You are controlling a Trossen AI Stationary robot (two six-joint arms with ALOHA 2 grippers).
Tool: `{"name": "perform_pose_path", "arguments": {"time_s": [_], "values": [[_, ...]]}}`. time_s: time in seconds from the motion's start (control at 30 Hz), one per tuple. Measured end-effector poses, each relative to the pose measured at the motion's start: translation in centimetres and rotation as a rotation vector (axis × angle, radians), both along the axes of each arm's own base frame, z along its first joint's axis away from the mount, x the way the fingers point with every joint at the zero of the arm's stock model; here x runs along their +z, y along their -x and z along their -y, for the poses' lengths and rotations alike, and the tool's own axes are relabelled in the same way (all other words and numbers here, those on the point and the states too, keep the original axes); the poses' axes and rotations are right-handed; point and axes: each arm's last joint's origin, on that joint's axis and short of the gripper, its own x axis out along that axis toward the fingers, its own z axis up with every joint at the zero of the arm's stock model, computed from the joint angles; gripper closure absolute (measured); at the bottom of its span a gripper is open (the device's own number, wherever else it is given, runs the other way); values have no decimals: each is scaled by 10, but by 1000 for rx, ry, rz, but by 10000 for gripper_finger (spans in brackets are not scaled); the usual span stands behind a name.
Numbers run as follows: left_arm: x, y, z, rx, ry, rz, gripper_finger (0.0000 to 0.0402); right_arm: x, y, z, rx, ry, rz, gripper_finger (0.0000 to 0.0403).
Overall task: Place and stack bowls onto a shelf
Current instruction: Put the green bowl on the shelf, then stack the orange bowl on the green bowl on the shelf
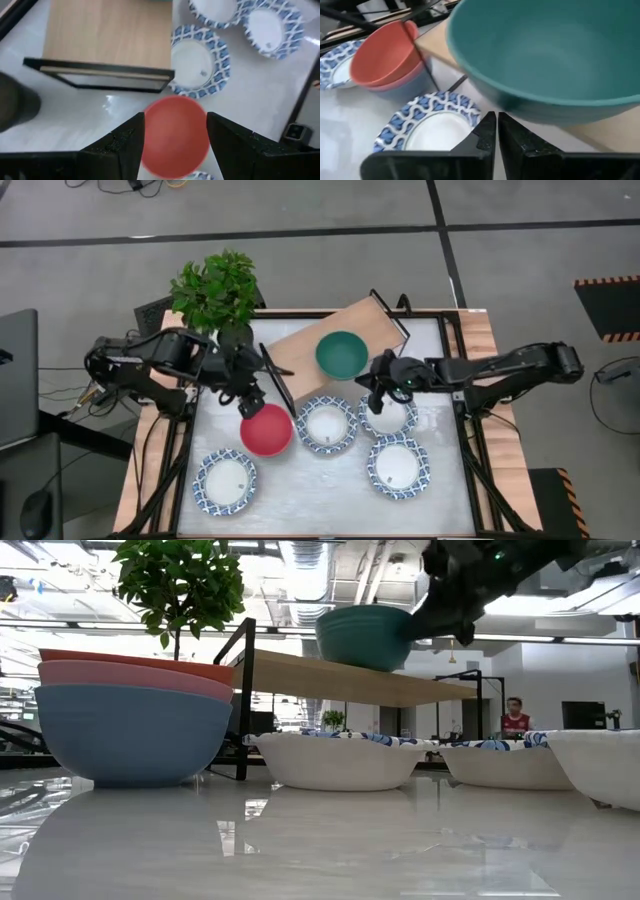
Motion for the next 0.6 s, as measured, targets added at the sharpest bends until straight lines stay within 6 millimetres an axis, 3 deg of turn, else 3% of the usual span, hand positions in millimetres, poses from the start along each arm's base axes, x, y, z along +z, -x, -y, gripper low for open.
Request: {"name": "perform_pose_path", "arguments": {"time_s": [0.37,0.6], "values": [[-4,8,12,76,-74,-36,205,2,-2,10,15,-15,24,381],[-38,12,14,123,-64,-193,205,1,-2,-3,90,-53,23,348]]}}
